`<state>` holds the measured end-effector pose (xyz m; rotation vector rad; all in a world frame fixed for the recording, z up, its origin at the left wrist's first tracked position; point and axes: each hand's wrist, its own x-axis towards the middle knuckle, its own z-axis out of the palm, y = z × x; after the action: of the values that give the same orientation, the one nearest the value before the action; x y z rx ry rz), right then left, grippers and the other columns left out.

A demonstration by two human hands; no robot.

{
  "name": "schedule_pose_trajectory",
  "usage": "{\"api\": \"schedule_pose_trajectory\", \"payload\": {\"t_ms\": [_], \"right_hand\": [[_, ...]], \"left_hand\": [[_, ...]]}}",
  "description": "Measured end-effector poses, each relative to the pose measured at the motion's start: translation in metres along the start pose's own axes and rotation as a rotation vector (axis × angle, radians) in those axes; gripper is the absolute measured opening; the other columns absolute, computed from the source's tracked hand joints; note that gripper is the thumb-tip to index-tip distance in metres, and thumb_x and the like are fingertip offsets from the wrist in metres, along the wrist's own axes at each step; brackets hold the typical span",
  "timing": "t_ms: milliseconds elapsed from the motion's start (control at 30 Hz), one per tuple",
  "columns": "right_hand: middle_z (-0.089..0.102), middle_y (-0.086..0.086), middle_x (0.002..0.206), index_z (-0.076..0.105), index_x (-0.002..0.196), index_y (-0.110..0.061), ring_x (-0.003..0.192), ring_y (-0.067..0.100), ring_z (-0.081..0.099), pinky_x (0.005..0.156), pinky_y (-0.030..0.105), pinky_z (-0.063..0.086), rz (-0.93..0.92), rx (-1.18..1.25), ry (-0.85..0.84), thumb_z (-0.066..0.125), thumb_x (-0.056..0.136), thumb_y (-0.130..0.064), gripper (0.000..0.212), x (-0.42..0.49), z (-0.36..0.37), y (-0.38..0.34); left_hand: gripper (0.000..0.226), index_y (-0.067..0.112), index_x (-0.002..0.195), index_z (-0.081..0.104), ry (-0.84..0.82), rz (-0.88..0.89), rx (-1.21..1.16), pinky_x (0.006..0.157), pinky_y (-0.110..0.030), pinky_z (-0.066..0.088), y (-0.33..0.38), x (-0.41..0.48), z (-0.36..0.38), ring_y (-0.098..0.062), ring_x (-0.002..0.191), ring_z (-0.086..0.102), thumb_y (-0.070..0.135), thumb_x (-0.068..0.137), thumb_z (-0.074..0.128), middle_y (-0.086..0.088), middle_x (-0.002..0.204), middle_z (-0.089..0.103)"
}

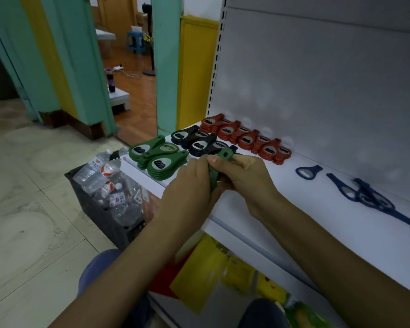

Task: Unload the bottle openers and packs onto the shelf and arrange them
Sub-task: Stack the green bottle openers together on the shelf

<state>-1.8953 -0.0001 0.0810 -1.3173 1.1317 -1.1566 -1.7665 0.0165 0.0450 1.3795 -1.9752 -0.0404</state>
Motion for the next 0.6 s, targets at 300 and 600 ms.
{"api": "schedule_pose_trajectory", "payload": {"t_ms": [300, 600], "right_hand": [[0.074, 0.014, 0.092, 0.067, 0.107, 0.003, 0.081, 0.025, 0.073, 0.072, 0.029, 0.06, 0.01, 0.082, -0.02, 0.072, 0.079, -0.005, 0.03, -0.005, -0.016, 0.002], [0.072, -0.01, 0.072, 0.067, 0.089, -0.023, 0.075, 0.007, 0.071, 0.068, 0.023, 0.058, -0.229, -0.181, 0.149, 0.077, 0.076, -0.012, 0.02, 0.003, -0.011, 0.008]], "left_hand": [[0.037, 0.003, 0.117, 0.046, 0.016, -0.049, -0.316, 0.079, -0.039, 0.042, 0.001, -0.001, 0.014, -0.027, 0.094, 0.048, 0.025, 0.091, 0.059, -0.012, 0.101, 0.048], [0.068, -0.004, 0.131, 0.044, 0.092, 0.106, -0.136, 0.088, -0.028, 0.037, -0.008, 0.008, 0.013, -0.031, 0.102, 0.053, 0.031, 0.08, 0.073, -0.017, 0.112, 0.057]]}}
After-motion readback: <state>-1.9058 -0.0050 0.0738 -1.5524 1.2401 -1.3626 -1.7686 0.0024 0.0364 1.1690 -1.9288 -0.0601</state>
